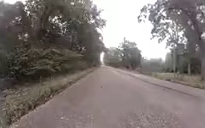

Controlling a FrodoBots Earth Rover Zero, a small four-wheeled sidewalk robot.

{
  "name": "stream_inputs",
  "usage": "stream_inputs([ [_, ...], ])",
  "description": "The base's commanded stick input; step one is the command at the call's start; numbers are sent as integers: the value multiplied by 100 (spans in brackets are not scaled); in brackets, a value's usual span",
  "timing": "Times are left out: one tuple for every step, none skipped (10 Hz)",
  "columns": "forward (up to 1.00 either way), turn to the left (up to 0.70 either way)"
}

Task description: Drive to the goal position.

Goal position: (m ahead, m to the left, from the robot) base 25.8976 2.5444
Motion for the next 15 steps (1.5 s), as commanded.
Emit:
stream_inputs([
  [70, 0],
  [70, 0],
  [70, 0],
  [70, 0],
  [70, 0],
  [70, -3],
  [70, -13],
  [70, -20],
  [70, -26],
  [70, -30],
  [70, -5],
  [70, 0],
  [70, 0],
  [70, 0],
  [70, 0],
])
